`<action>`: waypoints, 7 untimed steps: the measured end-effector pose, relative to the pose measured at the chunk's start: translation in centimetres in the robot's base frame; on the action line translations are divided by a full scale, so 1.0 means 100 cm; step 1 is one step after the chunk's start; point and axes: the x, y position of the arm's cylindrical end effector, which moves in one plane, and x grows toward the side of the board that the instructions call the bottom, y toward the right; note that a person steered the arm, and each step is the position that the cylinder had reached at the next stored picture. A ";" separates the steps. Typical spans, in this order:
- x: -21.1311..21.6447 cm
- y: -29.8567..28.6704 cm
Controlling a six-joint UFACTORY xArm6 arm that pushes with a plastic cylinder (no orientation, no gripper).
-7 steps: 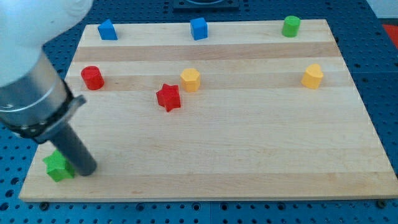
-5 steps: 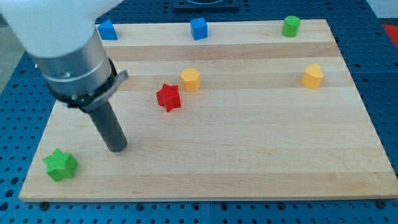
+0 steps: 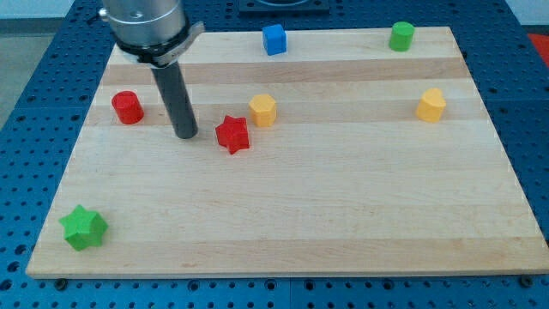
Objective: Push the red star to the center of the board
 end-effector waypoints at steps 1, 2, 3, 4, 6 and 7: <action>0.000 0.029; 0.000 0.052; 0.000 0.072; 0.002 0.093; 0.021 0.101; 0.022 0.123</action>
